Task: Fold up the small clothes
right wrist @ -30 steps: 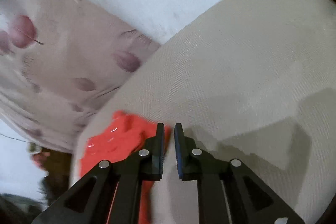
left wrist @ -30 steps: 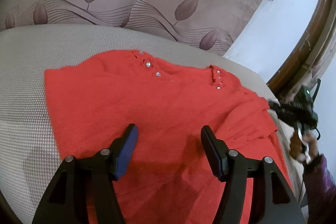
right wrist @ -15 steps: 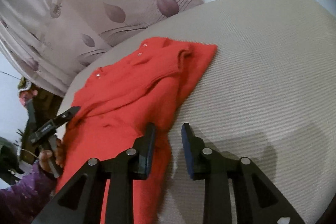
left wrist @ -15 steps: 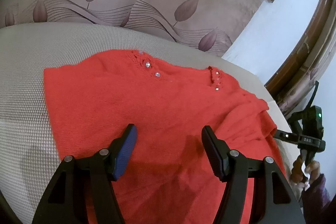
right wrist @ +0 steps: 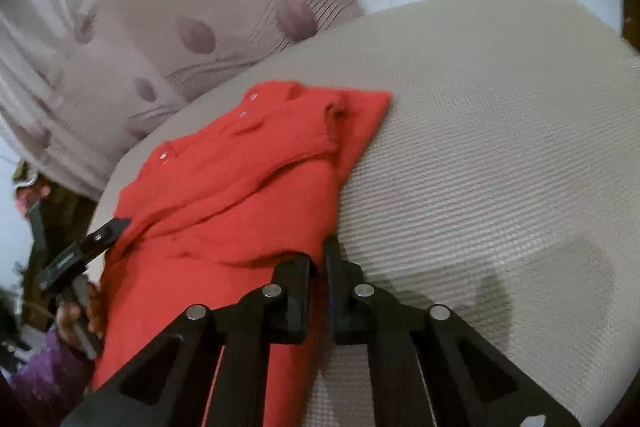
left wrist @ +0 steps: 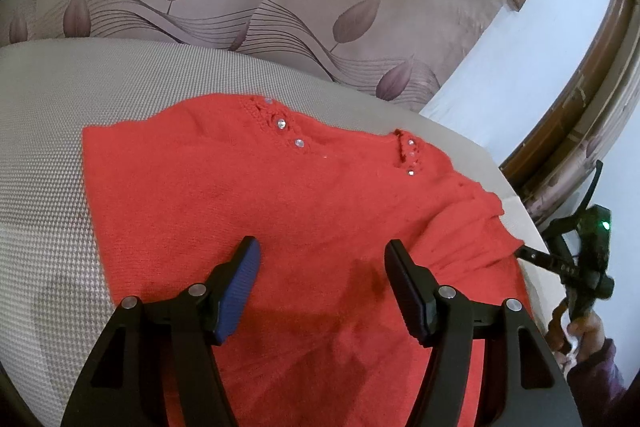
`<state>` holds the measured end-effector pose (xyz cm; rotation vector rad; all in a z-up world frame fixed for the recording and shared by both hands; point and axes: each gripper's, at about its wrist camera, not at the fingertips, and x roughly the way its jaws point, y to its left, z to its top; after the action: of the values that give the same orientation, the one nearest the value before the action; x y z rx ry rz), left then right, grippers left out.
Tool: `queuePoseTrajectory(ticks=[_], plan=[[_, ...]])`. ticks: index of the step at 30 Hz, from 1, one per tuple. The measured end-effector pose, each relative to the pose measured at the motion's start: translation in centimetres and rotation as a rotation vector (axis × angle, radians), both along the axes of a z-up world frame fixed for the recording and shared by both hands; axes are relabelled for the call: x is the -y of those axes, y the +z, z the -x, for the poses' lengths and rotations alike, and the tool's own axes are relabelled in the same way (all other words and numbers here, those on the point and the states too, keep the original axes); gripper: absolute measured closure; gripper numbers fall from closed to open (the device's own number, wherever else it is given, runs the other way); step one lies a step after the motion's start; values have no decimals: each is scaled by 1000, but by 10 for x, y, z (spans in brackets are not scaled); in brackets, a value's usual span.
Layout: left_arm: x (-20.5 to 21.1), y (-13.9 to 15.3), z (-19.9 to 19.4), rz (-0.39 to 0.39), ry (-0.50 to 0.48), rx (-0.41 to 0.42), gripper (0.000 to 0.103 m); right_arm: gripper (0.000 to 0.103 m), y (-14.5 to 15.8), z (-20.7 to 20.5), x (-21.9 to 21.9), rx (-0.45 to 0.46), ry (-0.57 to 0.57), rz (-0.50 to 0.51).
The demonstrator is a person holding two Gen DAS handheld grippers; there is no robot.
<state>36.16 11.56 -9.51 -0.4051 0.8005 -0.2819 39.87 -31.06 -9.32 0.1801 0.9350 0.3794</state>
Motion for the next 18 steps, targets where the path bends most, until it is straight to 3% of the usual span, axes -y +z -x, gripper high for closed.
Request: queuePoseTrajectory(ticks=[2, 5, 6, 10, 13, 14, 18], plan=[[-1, 0, -1, 5, 1, 0, 38, 100, 8, 14, -17, 78, 14, 186], [-1, 0, -1, -1, 0, 0, 38, 100, -4, 30, -48, 147, 52, 462], [-1, 0, -1, -3, 0, 0, 38, 101, -6, 30, -49, 146, 53, 478], [-1, -1, -1, -2, 0, 1, 38, 100, -4, 23, -40, 101, 52, 412], [-2, -1, -1, 0, -1, 0, 38, 81, 4, 22, -17, 49, 61, 180], [-1, 0, -1, -3, -1, 1, 38, 67, 7, 25, -5, 40, 37, 114], [4, 1, -1, -36, -2, -1, 38, 63, 29, 38, 14, 121, -39, 31]])
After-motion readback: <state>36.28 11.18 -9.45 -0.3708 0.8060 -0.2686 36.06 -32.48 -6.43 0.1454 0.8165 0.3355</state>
